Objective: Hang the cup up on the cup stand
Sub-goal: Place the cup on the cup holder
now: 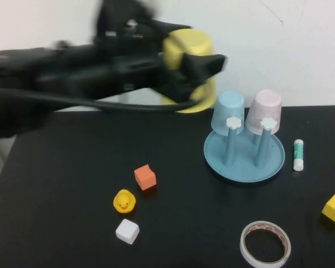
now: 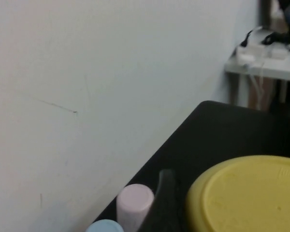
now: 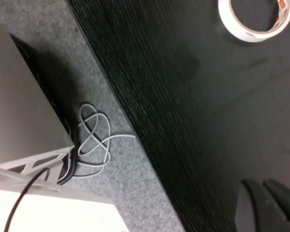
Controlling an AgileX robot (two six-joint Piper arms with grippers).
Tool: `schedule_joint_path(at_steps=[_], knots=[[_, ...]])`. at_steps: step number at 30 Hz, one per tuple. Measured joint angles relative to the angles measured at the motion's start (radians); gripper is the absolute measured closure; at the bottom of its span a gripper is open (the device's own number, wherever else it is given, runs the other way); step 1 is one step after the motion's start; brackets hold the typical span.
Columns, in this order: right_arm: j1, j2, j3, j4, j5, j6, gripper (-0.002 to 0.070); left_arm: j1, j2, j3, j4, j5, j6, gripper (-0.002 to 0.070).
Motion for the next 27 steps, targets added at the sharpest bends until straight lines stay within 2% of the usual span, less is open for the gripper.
schedule_joint_path(at_steps=[3, 7, 14, 20, 27], knots=[[0.000, 0.000, 0.000, 0.001, 0.000, 0.000, 0.0674, -0.084, 0.107, -0.076, -0.012, -0.135, 0.017, 0.0118], [0.000, -0.002, 0.000, 0.001, 0.000, 0.000, 0.0674, -0.130, 0.245, -0.171, -0.019, -0.159, 0.023, 0.0118], [0.000, -0.002, 0.000, 0.001, 0.000, 0.000, 0.0675, -0.132, 0.492, -0.371, -0.020, -0.175, -0.062, 0.0118], [0.000, -0.054, 0.000, 0.001, 0.000, 0.000, 0.0675, -0.132, 0.654, -0.539, -0.024, -0.175, -0.065, 0.0118], [0.000, -0.187, 0.000, 0.006, 0.000, 0.000, 0.0675, -0.133, 0.767, -0.598, -0.026, -0.184, -0.065, 0.0118]])
